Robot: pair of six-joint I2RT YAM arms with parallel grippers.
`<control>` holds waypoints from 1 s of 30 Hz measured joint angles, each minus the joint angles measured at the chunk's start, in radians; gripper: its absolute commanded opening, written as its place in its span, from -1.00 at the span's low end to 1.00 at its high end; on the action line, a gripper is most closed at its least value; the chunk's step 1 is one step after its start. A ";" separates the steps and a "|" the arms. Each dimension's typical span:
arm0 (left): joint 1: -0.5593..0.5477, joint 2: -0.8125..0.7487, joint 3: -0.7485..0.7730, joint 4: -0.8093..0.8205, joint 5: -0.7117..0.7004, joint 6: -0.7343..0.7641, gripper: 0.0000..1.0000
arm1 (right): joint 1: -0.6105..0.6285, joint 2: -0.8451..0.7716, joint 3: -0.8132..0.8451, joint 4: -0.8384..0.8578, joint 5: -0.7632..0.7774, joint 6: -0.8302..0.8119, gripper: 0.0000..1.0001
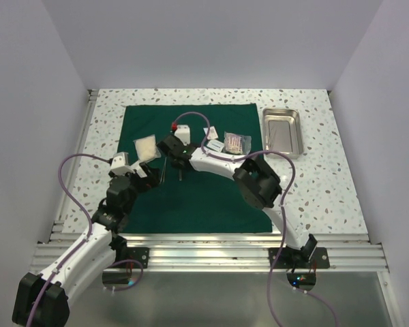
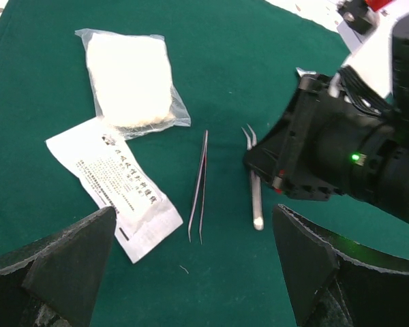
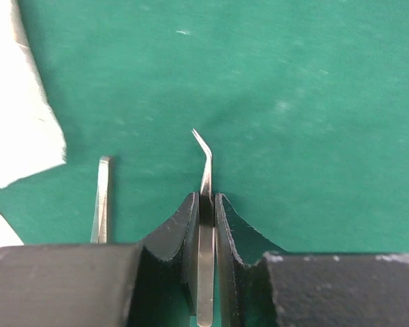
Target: Prepare the surgical pack
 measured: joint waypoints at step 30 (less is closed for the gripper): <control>0.000 0.312 0.072 0.058 0.134 0.048 1.00 | -0.841 -0.426 -0.407 0.151 -0.377 -0.518 -0.71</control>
